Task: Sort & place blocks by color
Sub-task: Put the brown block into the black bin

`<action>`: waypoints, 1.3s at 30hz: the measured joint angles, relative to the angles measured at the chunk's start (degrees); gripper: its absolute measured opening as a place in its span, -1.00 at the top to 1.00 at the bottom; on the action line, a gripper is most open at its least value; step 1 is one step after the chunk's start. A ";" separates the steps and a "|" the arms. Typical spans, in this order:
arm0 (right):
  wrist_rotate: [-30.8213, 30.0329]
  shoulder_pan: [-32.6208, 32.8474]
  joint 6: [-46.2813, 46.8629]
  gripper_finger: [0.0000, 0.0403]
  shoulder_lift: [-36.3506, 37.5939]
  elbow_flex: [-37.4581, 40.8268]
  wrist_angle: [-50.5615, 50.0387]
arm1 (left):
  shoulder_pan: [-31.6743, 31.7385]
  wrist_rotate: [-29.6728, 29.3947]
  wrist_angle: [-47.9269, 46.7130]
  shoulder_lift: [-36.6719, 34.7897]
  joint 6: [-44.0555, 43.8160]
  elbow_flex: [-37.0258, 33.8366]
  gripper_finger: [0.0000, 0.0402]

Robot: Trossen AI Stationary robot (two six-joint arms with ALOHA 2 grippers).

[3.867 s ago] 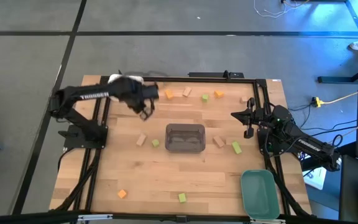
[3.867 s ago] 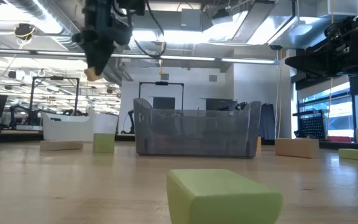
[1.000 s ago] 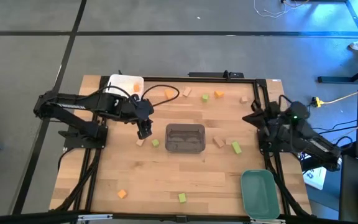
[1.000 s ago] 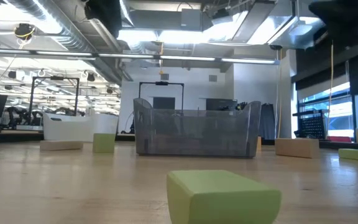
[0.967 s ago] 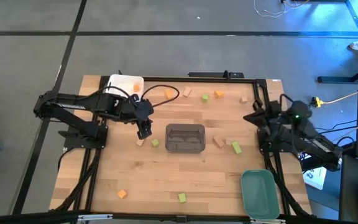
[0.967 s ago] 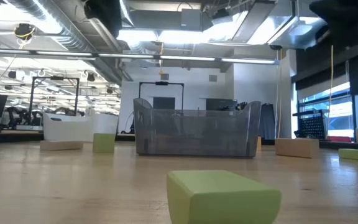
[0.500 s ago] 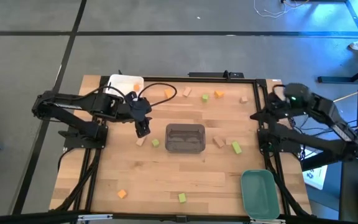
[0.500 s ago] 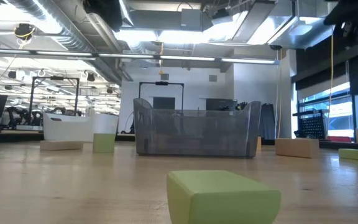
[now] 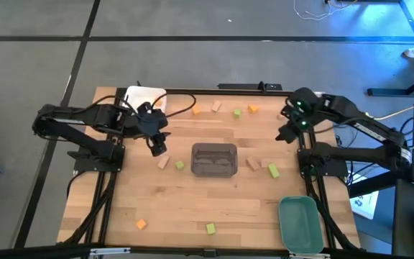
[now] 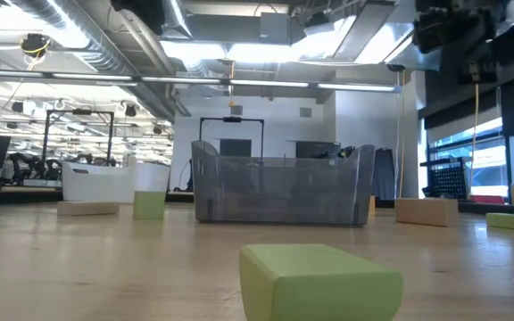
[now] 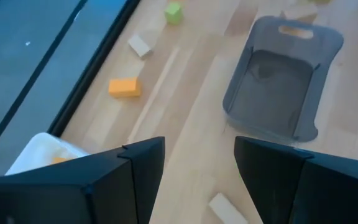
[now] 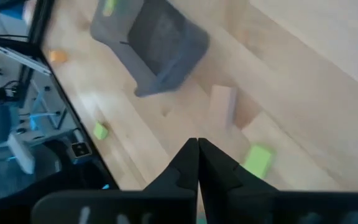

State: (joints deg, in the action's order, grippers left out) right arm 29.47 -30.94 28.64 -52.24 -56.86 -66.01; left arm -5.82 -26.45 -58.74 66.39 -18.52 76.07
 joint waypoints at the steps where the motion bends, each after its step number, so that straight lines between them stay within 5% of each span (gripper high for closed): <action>1: 0.92 -0.01 0.84 0.97 -0.99 0.00 0.73 | 0.00 0.01 0.25 -0.29 0.06 0.08 0.07; 22: 8.26 0.46 0.88 0.97 -13.06 0.07 3.51 | 0.00 1.21 -1.30 -1.62 1.24 0.07 0.07; 39: 2.86 0.48 -2.01 0.98 -18.78 0.11 3.48 | 0.00 2.38 -1.29 -1.62 1.22 0.07 0.07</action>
State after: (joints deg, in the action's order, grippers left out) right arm 32.32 -30.46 26.63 -71.02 -56.75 -62.54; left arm -5.82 -24.08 -60.03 64.77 -17.30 76.14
